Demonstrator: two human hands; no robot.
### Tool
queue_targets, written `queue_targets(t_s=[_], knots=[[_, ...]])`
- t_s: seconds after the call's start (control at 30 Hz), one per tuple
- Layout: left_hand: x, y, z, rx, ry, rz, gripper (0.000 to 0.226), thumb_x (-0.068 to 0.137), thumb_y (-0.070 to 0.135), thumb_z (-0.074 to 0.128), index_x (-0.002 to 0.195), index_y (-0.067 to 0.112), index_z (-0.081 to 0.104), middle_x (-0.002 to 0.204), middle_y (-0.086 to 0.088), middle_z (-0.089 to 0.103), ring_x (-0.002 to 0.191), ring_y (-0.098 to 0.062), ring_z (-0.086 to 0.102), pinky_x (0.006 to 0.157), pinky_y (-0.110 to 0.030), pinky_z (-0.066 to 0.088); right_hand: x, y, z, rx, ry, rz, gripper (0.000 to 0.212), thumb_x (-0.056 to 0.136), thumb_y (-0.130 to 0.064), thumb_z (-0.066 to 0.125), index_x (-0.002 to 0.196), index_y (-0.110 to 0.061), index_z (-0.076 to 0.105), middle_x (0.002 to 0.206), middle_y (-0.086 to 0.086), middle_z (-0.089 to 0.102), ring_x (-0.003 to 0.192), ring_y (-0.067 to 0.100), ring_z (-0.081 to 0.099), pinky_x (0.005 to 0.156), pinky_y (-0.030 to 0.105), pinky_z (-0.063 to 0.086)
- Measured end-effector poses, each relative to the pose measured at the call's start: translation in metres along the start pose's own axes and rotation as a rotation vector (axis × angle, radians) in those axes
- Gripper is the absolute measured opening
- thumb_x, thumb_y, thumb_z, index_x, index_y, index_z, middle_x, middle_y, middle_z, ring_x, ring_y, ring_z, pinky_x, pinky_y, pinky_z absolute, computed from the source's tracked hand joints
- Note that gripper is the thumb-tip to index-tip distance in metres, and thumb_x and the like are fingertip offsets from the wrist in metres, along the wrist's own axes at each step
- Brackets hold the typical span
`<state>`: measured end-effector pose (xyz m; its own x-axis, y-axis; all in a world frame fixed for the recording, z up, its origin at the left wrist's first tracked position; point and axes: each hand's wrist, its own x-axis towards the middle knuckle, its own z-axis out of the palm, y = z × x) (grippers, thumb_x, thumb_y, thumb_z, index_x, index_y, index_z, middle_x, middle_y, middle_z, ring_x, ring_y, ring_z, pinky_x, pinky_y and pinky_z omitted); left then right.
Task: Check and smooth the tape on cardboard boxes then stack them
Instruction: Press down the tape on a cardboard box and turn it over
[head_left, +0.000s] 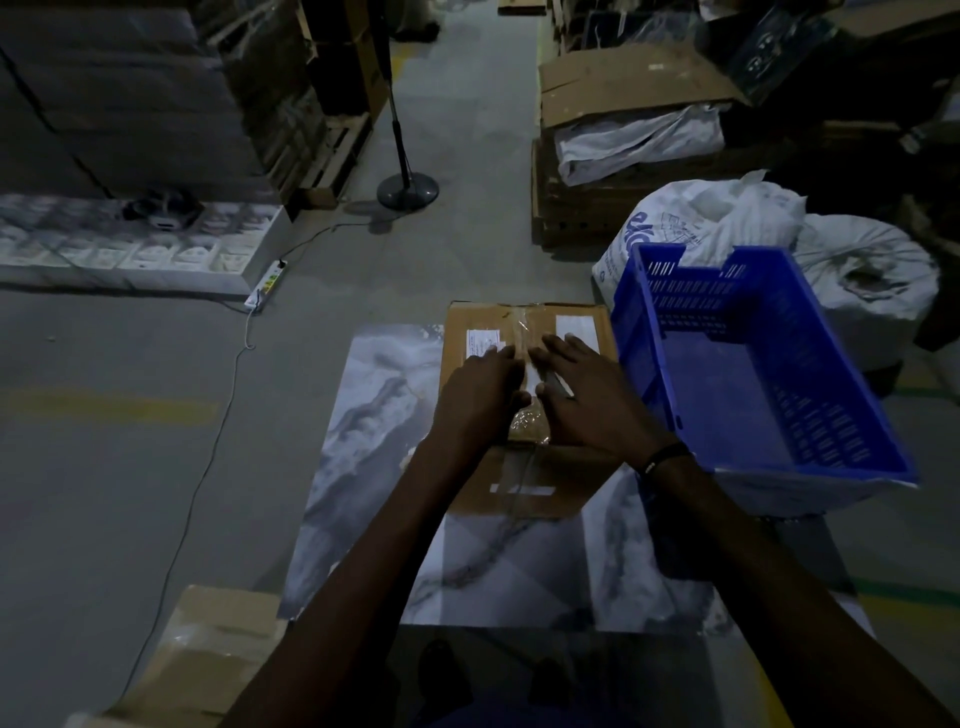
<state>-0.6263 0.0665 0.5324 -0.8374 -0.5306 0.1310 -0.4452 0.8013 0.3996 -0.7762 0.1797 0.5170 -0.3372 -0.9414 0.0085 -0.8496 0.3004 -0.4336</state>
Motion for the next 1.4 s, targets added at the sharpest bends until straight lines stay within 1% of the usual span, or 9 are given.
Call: queue_targets(t_s=[0.17, 0.3, 0.47, 0.63, 0.8, 0.97, 1.1, 1.23, 1.4], knots=[[-0.005, -0.003, 0.007, -0.076, 0.008, 0.005, 0.009, 0.094, 0.024, 0.069, 0.096, 0.016, 0.067, 0.124, -0.005, 0.064, 0.095, -0.022, 0.065, 0.073, -0.029, 0.050, -0.003, -0.002, 0.007, -0.048, -0.015, -0.001, 0.055, 0.109, -0.040, 0.038, 0.160, -0.026, 0.027, 0.170, -0.001, 0.016, 0.157, 0.019, 0.006, 0.125, 0.048, 0.014], [-0.022, -0.004, 0.011, -0.123, 0.112, -0.032, 0.015, 0.098, 0.029, 0.066, 0.104, 0.019, 0.075, 0.124, 0.004, 0.069, 0.096, -0.013, 0.066, 0.067, -0.009, 0.036, -0.008, -0.005, 0.006, 0.119, 0.076, 0.039, 0.048, 0.106, -0.042, 0.046, 0.152, -0.027, 0.046, 0.164, -0.004, 0.033, 0.155, 0.013, 0.018, 0.123, 0.041, 0.019], [-0.035, 0.000, 0.016, -0.147, 0.173, -0.081, 0.027, 0.100, 0.033, 0.065, 0.120, 0.019, 0.075, 0.138, 0.003, 0.065, 0.127, -0.015, 0.059, 0.103, -0.034, 0.048, -0.017, -0.012, 0.014, 0.177, 0.161, 0.086, 0.038, 0.104, -0.037, 0.054, 0.139, -0.025, 0.061, 0.156, -0.005, 0.047, 0.151, 0.013, 0.029, 0.122, 0.043, 0.030], [-0.035, -0.001, 0.013, -0.164, 0.114, -0.054, 0.031, 0.106, 0.034, 0.052, 0.124, 0.018, 0.072, 0.149, 0.000, 0.056, 0.139, -0.014, 0.047, 0.117, -0.040, 0.034, -0.019, -0.008, 0.013, 0.171, 0.073, 0.066, 0.045, 0.108, -0.039, 0.044, 0.151, -0.027, 0.047, 0.164, -0.005, 0.031, 0.156, 0.013, 0.014, 0.126, 0.044, 0.017], [-0.041, -0.001, 0.012, -0.232, 0.100, -0.054, 0.031, 0.107, 0.031, 0.051, 0.125, 0.015, 0.070, 0.152, -0.001, 0.052, 0.145, -0.016, 0.038, 0.120, -0.043, 0.022, -0.022, -0.004, 0.020, -0.043, -0.040, 0.040, 0.054, 0.110, -0.043, 0.032, 0.161, -0.028, 0.023, 0.171, -0.005, 0.008, 0.158, 0.018, -0.003, 0.126, 0.047, 0.006], [-0.050, 0.004, 0.020, -0.202, 0.184, -0.075, 0.028, 0.106, 0.030, 0.054, 0.124, 0.017, 0.071, 0.144, -0.001, 0.060, 0.138, -0.016, 0.047, 0.115, -0.035, 0.029, -0.028, -0.010, 0.028, -0.002, 0.071, 0.053, 0.049, 0.110, -0.041, 0.033, 0.157, -0.026, 0.035, 0.168, -0.002, 0.021, 0.157, 0.017, 0.006, 0.126, 0.045, 0.009], [-0.067, -0.003, 0.034, -0.141, 0.401, -0.014, 0.021, 0.100, 0.026, 0.066, 0.115, 0.014, 0.074, 0.123, -0.003, 0.071, 0.120, -0.017, 0.061, 0.098, -0.039, 0.051, -0.045, -0.007, 0.038, 0.131, 0.284, 0.026, 0.045, 0.104, -0.044, 0.047, 0.140, -0.019, 0.058, 0.152, 0.001, 0.051, 0.148, 0.015, 0.036, 0.120, 0.046, 0.033], [-0.082, -0.011, 0.043, -0.029, 0.399, 0.006, 0.032, 0.103, 0.039, 0.056, 0.125, 0.020, 0.070, 0.138, 0.000, 0.063, 0.138, -0.020, 0.049, 0.109, -0.049, 0.040, -0.064, -0.005, 0.049, 0.050, 0.481, -0.020, 0.038, 0.105, -0.040, 0.049, 0.131, -0.017, 0.065, 0.141, 0.002, 0.061, 0.142, 0.018, 0.046, 0.117, 0.051, 0.035], [-0.103, -0.027, 0.046, -0.133, 0.379, -0.035, 0.049, 0.098, 0.048, 0.063, 0.141, 0.025, 0.059, 0.160, 0.002, 0.042, 0.153, -0.022, 0.027, 0.117, -0.049, 0.035, -0.082, 0.004, 0.051, 0.045, 0.511, 0.011, 0.048, 0.099, -0.051, 0.056, 0.136, -0.021, 0.061, 0.154, 0.001, 0.050, 0.150, 0.028, 0.032, 0.121, 0.055, 0.026]])
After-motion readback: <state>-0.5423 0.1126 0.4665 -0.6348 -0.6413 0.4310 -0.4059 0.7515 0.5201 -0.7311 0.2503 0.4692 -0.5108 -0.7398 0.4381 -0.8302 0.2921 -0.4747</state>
